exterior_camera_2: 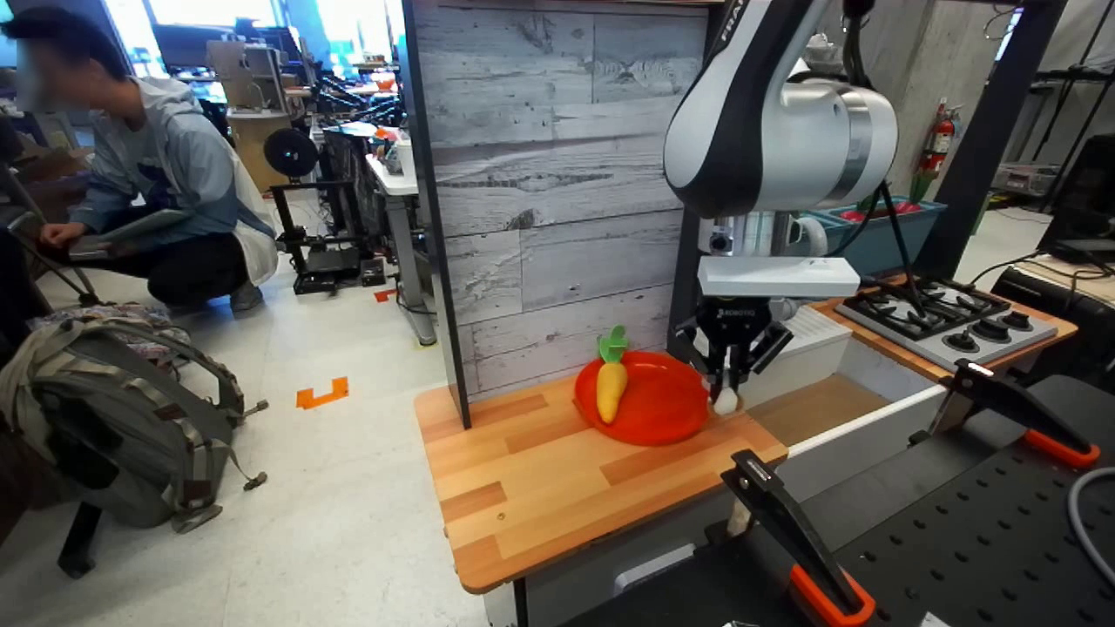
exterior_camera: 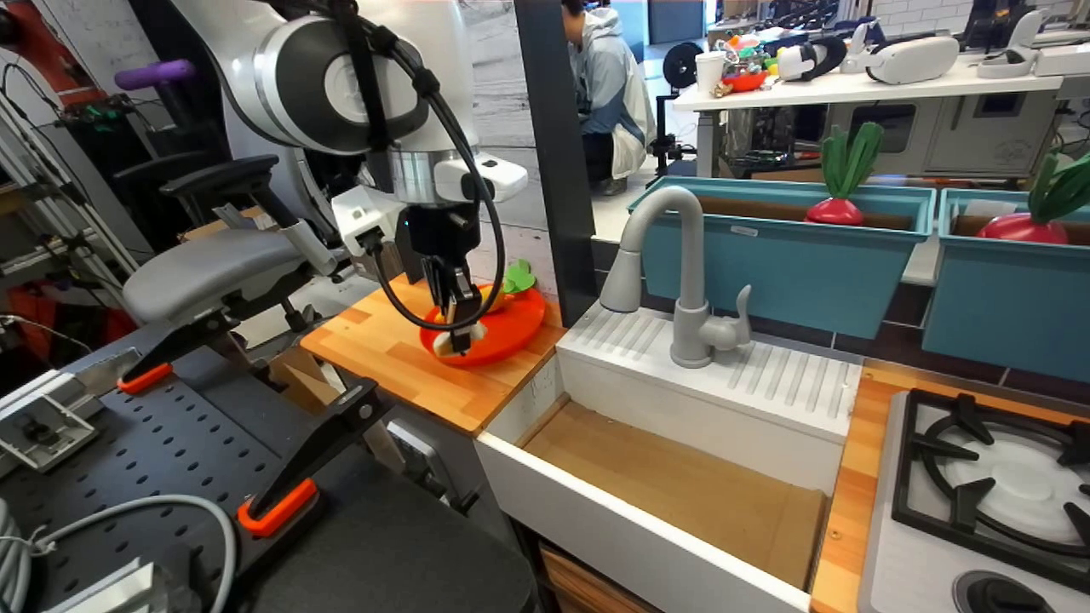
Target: Bring the bear toy closer to the sink
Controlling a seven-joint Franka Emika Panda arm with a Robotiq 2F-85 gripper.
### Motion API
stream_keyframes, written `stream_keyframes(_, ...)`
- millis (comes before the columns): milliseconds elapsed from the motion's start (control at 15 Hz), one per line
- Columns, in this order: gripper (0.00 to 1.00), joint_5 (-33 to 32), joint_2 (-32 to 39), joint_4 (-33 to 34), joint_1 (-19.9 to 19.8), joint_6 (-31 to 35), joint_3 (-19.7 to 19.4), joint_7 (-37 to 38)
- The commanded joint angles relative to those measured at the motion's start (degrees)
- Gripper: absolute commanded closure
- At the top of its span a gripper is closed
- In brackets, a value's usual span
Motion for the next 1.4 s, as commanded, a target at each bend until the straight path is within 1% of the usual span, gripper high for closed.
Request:
stream_keyframes(0,0.96,1.7,2.8,3.5,-1.7,-1.6,0.8,-2.2)
stream_keyframes(733,0.96,1.3,6.4,7.1,-2.9,-3.5,0.1,-2.2)
stream_keyframes(800,0.6,1.3,6.5,7.3,-3.0,-3.6,0.2,-2.4)
stream_keyframes(867,0.59,1.3,6.4,7.2,-3.0,-3.6,0.2,-2.3)
stream_keyframes(1133,0.31,1.4,6.2,6.9,-2.8,-2.6,0.2,-2.3)
stream_keyframes(1200,0.23,1.4,6.2,6.8,-2.8,-2.6,0.2,-2.2)
stream_keyframes(1333,0.09,1.3,5.8,6.2,-2.6,-1.9,0.1,-2.2)
